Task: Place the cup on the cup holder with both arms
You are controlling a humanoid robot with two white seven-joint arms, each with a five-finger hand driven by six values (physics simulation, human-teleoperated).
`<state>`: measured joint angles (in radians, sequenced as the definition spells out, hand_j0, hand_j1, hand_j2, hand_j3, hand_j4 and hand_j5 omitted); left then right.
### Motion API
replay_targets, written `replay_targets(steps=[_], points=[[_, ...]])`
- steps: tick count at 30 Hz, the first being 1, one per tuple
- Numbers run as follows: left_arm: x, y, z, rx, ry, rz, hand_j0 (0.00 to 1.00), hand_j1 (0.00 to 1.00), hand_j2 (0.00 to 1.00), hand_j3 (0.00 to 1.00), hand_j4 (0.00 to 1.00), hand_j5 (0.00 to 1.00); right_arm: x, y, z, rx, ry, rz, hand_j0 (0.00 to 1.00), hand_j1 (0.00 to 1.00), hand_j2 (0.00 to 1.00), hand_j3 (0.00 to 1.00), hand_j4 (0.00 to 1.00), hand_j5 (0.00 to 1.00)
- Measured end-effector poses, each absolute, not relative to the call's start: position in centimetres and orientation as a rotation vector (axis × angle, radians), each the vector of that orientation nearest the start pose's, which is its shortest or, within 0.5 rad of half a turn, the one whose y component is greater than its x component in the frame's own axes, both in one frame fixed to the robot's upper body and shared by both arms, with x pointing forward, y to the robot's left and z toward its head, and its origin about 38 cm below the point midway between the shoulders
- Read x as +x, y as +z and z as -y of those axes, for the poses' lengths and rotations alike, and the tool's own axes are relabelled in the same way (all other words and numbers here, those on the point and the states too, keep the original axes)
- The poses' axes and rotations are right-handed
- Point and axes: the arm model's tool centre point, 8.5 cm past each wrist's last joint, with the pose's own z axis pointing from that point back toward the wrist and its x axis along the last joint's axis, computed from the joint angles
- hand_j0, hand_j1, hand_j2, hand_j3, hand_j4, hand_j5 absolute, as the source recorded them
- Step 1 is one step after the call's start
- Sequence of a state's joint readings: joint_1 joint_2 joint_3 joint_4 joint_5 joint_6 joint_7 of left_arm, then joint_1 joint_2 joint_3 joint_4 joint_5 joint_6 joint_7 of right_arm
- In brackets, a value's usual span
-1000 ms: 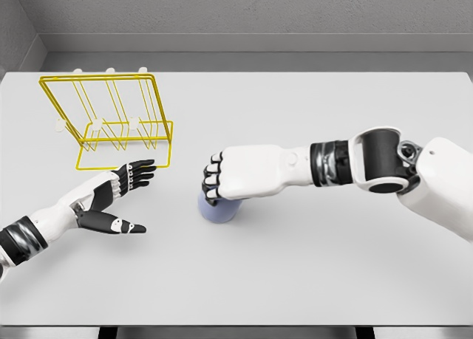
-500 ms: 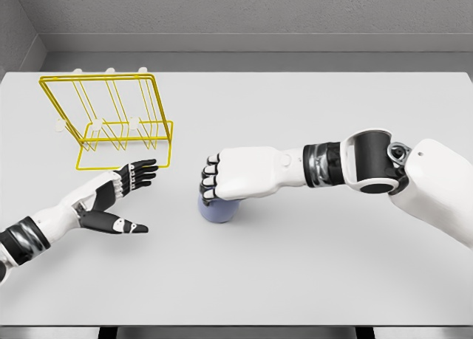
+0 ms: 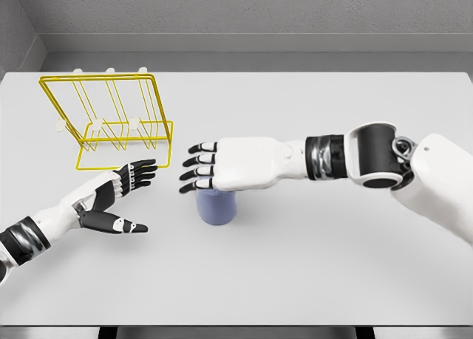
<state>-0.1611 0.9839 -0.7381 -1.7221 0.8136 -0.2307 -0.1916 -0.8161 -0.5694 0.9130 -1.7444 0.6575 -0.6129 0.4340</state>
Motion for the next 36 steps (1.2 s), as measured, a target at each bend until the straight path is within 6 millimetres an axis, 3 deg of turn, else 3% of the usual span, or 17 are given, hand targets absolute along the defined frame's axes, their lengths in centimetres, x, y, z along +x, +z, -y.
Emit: replay_targets(steps=[8, 13, 15, 22, 27, 33, 36], points=[[32.4, 10.8, -30.9, -0.451, -0.696, 1.348, 1.00, 1.00, 1.00, 1.00, 1.00, 1.00, 39.0, 26.4, 12.5, 0.472, -2.506, -1.807, 1.00, 1.00, 1.00, 1.00, 1.00, 1.00], [33.2, 11.3, -30.4, -0.456, -0.694, 1.373, 1.00, 1.00, 1.00, 1.00, 1.00, 1.00, 40.8, 27.8, 18.0, 0.568, -2.546, -1.996, 1.00, 1.00, 1.00, 1.00, 1.00, 1.00], [33.6, 11.5, -29.8, -0.465, -0.694, 1.387, 1.00, 1.00, 1.00, 1.00, 1.00, 1.00, 41.0, 26.3, 20.7, 0.570, -2.603, -2.096, 1.00, 1.00, 1.00, 1.00, 1.00, 1.00], [35.5, 11.4, -27.2, -0.501, -0.720, 1.409, 1.00, 1.00, 1.00, 1.00, 1.00, 1.00, 41.1, 26.8, 28.7, 0.669, -2.618, -2.385, 1.00, 1.00, 1.00, 1.00, 1.00, 1.00], [36.3, 10.5, -25.6, -0.519, -0.725, 1.390, 1.00, 1.00, 1.00, 1.00, 1.00, 1.00, 41.3, 23.9, 33.1, 0.670, -2.680, -2.585, 1.00, 1.00, 1.00, 1.00, 1.00, 1.00], [36.1, 9.5, -24.7, -0.539, -0.712, 1.356, 1.00, 1.00, 1.00, 1.00, 1.00, 1.00, 40.7, 21.0, 36.1, 0.702, -2.713, -2.730, 1.00, 1.00, 1.00, 1.00, 1.00, 1.00], [36.1, 9.4, -24.3, -0.556, -0.699, 1.344, 1.00, 1.00, 1.00, 1.00, 1.00, 1.00, 40.7, 21.2, 37.1, 0.750, -2.679, -2.781, 1.00, 1.00, 1.00, 1.00, 1.00, 1.00]])
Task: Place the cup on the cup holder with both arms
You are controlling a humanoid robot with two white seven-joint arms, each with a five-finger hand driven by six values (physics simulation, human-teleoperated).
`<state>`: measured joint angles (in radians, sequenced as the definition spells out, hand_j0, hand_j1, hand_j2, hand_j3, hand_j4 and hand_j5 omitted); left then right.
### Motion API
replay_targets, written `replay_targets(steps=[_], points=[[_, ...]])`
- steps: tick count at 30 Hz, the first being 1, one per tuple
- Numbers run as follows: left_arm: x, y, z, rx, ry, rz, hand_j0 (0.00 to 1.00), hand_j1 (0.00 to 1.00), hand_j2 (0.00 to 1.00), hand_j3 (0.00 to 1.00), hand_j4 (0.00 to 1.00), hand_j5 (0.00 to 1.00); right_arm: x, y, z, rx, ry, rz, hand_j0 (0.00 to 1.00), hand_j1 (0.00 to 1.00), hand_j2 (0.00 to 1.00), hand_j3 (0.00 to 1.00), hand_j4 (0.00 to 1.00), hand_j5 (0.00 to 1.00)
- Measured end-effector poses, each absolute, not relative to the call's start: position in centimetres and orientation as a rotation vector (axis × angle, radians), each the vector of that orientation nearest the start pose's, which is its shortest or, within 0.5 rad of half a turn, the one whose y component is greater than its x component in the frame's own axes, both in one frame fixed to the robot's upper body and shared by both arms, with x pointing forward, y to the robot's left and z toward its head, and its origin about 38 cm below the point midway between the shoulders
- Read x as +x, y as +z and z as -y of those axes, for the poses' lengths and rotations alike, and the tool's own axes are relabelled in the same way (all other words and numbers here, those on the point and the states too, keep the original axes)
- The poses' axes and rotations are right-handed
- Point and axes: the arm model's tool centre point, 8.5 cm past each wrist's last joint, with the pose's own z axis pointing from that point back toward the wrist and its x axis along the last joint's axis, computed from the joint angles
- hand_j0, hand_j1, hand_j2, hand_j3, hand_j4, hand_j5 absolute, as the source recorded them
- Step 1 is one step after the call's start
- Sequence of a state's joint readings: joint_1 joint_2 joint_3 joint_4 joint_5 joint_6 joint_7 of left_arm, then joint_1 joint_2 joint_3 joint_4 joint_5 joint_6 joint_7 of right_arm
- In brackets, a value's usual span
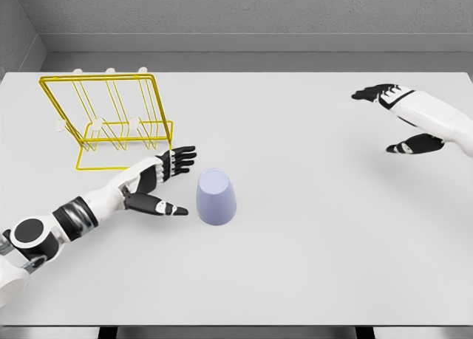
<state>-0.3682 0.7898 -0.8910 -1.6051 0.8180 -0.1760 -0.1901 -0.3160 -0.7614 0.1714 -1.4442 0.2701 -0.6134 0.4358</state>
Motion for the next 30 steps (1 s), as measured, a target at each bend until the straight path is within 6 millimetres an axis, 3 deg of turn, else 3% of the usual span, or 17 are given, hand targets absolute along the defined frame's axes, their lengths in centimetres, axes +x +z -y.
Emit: replay_targets(steps=[7, 30], points=[[36.4, 9.9, -22.8, -0.596, -0.685, 1.342, 1.00, 1.00, 1.00, 1.00, 1.00, 1.00, 40.7, 21.9, 38.1, -0.483, 1.559, 1.676, 1.00, 1.00, 1.00, 1.00, 1.00, 1.00], [36.5, 9.4, -20.2, -0.644, -0.692, 1.323, 1.00, 1.00, 1.00, 1.00, 1.00, 1.00, 40.6, 22.2, 38.0, -0.488, 1.531, 1.706, 1.00, 1.00, 1.00, 1.00, 1.00, 1.00]])
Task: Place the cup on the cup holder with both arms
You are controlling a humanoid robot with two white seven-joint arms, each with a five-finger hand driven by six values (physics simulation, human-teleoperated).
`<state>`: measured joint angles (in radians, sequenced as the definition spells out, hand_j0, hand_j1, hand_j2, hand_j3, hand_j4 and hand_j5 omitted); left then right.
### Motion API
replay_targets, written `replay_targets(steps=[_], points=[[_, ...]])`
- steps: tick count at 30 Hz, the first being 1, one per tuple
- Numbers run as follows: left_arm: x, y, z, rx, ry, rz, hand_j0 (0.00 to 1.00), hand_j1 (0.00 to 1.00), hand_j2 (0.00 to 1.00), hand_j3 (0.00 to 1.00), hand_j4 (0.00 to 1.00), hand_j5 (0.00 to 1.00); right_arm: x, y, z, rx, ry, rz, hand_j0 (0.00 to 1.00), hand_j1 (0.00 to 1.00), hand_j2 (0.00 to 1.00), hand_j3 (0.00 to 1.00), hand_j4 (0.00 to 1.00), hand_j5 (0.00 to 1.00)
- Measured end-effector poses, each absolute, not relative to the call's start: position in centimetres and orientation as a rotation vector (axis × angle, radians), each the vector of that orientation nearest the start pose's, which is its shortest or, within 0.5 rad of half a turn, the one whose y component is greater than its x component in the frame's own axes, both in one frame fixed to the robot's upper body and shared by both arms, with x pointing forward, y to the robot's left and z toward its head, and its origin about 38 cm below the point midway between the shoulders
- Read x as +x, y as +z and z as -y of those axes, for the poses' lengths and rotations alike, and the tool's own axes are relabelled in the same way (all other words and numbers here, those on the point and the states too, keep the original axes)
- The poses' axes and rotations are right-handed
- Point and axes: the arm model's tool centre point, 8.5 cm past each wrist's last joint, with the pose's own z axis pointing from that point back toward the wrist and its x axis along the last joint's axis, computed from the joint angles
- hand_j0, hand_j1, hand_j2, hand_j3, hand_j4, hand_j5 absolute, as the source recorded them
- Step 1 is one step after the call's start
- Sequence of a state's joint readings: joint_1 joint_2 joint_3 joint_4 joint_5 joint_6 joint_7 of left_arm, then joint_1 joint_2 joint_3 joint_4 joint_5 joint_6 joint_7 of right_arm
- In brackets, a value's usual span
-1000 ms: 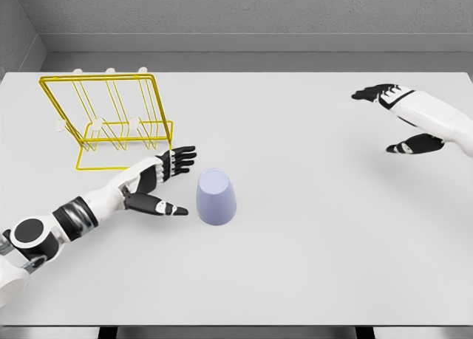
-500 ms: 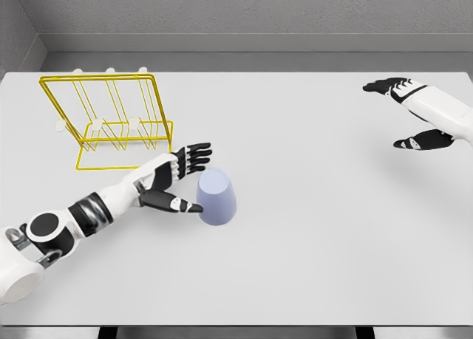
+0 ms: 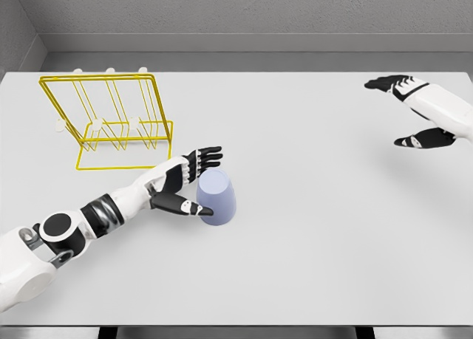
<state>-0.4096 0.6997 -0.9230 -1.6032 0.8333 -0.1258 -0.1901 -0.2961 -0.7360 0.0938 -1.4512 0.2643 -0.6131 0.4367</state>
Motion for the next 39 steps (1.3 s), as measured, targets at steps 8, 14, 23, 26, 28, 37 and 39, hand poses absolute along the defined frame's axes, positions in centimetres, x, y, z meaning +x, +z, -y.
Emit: replay_targets(steps=[8, 14, 23, 26, 28, 37, 39], points=[[36.6, 8.9, -19.8, -0.649, -0.681, 1.318, 1.00, 1.00, 1.00, 1.00, 1.00, 1.00, 40.6, 22.4, 37.9, -0.489, 1.526, 1.714, 1.00, 1.00, 1.00, 1.00, 1.00, 1.00], [36.6, 8.6, -19.5, -0.654, -0.678, 1.314, 1.00, 1.00, 1.00, 1.00, 1.00, 1.00, 40.6, 22.4, 37.9, -0.488, 1.525, 1.715, 1.00, 1.00, 1.00, 1.00, 1.00, 1.00], [36.5, 7.8, -18.9, -0.658, -0.682, 1.302, 0.92, 0.92, 0.92, 0.92, 0.92, 0.92, 40.6, 22.4, 37.9, -0.489, 1.525, 1.715, 1.00, 1.00, 1.00, 1.00, 1.00, 1.00], [36.5, 7.7, -18.9, -0.656, -0.679, 1.302, 0.70, 0.70, 0.70, 0.70, 0.70, 0.70, 40.6, 22.4, 37.9, -0.489, 1.525, 1.715, 1.00, 1.00, 1.00, 1.00, 1.00, 1.00], [36.6, 7.7, -18.9, -0.656, -0.675, 1.304, 0.64, 0.64, 0.64, 0.64, 0.64, 0.64, 40.6, 22.4, 37.9, -0.489, 1.525, 1.715, 1.00, 1.00, 1.00, 1.00, 1.00, 1.00], [36.7, 7.8, -19.0, -0.657, -0.667, 1.312, 0.62, 0.62, 0.62, 0.62, 0.62, 0.62, 40.6, 22.4, 37.9, -0.488, 1.525, 1.715, 1.00, 1.00, 1.00, 1.00, 1.00, 1.00], [36.8, 7.9, -19.0, -0.658, -0.667, 1.314, 0.62, 0.62, 0.62, 0.62, 0.62, 0.62, 40.6, 22.4, 37.9, -0.488, 1.525, 1.715, 1.00, 1.00, 1.00, 1.00, 1.00, 1.00]])
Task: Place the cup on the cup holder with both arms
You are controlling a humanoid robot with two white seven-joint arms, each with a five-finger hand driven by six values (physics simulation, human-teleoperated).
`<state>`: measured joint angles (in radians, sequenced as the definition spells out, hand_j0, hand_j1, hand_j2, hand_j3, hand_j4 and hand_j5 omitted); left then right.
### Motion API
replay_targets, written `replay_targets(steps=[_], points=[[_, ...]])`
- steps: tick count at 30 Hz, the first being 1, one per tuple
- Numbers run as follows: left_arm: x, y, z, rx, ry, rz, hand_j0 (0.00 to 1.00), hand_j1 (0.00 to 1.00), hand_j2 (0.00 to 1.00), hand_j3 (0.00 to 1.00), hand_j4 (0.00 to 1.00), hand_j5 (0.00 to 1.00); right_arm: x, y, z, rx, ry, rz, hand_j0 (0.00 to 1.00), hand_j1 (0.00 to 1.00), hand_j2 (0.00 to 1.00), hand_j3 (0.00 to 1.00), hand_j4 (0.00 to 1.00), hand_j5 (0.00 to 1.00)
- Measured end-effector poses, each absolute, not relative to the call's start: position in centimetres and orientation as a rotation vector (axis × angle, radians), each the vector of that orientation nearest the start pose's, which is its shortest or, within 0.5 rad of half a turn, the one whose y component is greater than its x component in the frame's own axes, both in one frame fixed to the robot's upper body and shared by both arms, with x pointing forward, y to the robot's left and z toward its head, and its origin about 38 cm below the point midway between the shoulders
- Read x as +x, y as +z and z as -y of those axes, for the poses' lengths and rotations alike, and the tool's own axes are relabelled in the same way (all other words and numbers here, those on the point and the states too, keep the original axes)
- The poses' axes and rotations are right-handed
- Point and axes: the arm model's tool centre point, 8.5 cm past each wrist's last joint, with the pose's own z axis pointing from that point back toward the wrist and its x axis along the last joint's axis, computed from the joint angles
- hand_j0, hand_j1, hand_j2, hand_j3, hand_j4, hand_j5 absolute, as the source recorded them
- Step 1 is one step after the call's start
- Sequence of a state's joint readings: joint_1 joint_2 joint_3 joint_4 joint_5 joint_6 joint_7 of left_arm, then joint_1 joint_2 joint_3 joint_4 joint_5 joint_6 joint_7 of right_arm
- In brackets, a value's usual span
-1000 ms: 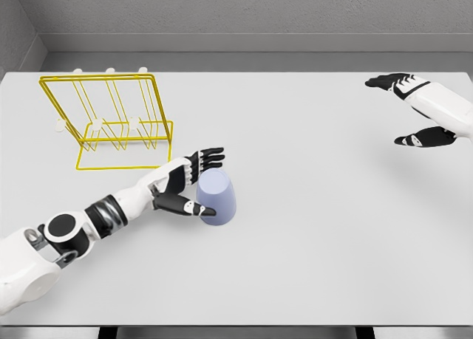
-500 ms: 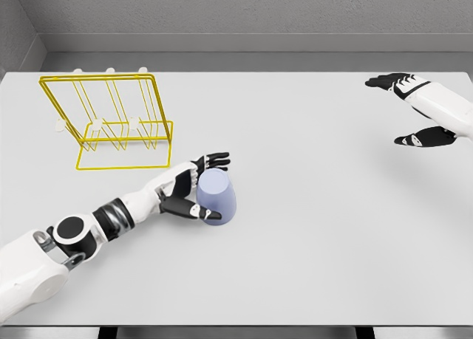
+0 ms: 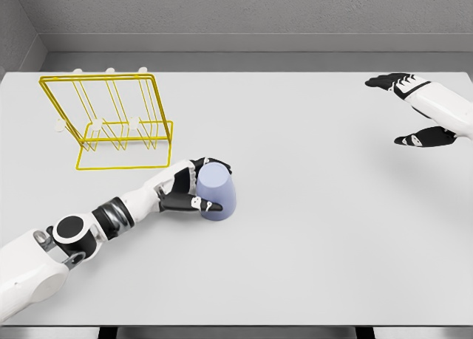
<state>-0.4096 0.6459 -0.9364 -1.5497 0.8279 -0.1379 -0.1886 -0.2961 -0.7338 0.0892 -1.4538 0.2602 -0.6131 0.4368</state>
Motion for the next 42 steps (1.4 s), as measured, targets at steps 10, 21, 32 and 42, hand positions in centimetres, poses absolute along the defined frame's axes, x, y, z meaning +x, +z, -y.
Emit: replay_targets(steps=[10, 21, 32, 42], points=[[37.3, 9.6, -18.8, -0.668, -0.670, 1.359, 0.62, 0.62, 0.62, 0.62, 0.62, 0.62, 40.6, 22.4, 37.9, -0.489, 1.525, 1.715, 1.00, 1.00, 1.00, 1.00, 1.00, 1.00], [37.7, 12.0, -19.1, -0.682, -0.660, 1.436, 0.62, 0.62, 0.62, 0.62, 0.62, 0.62, 40.6, 22.4, 37.9, -0.488, 1.526, 1.714, 1.00, 1.00, 1.00, 1.00, 1.00, 1.00], [38.3, 15.1, -20.8, -0.664, -0.656, 1.528, 0.62, 0.62, 0.62, 0.62, 0.62, 0.62, 40.5, 22.3, 37.9, -0.486, 1.526, 1.716, 1.00, 1.00, 1.00, 1.00, 1.00, 1.00], [38.7, 17.6, -22.7, -0.631, -0.662, 1.581, 0.62, 0.62, 0.62, 0.62, 0.62, 0.62, 40.0, 22.7, 37.5, -0.489, 1.536, 1.730, 1.00, 1.00, 1.00, 1.00, 1.00, 1.00]])
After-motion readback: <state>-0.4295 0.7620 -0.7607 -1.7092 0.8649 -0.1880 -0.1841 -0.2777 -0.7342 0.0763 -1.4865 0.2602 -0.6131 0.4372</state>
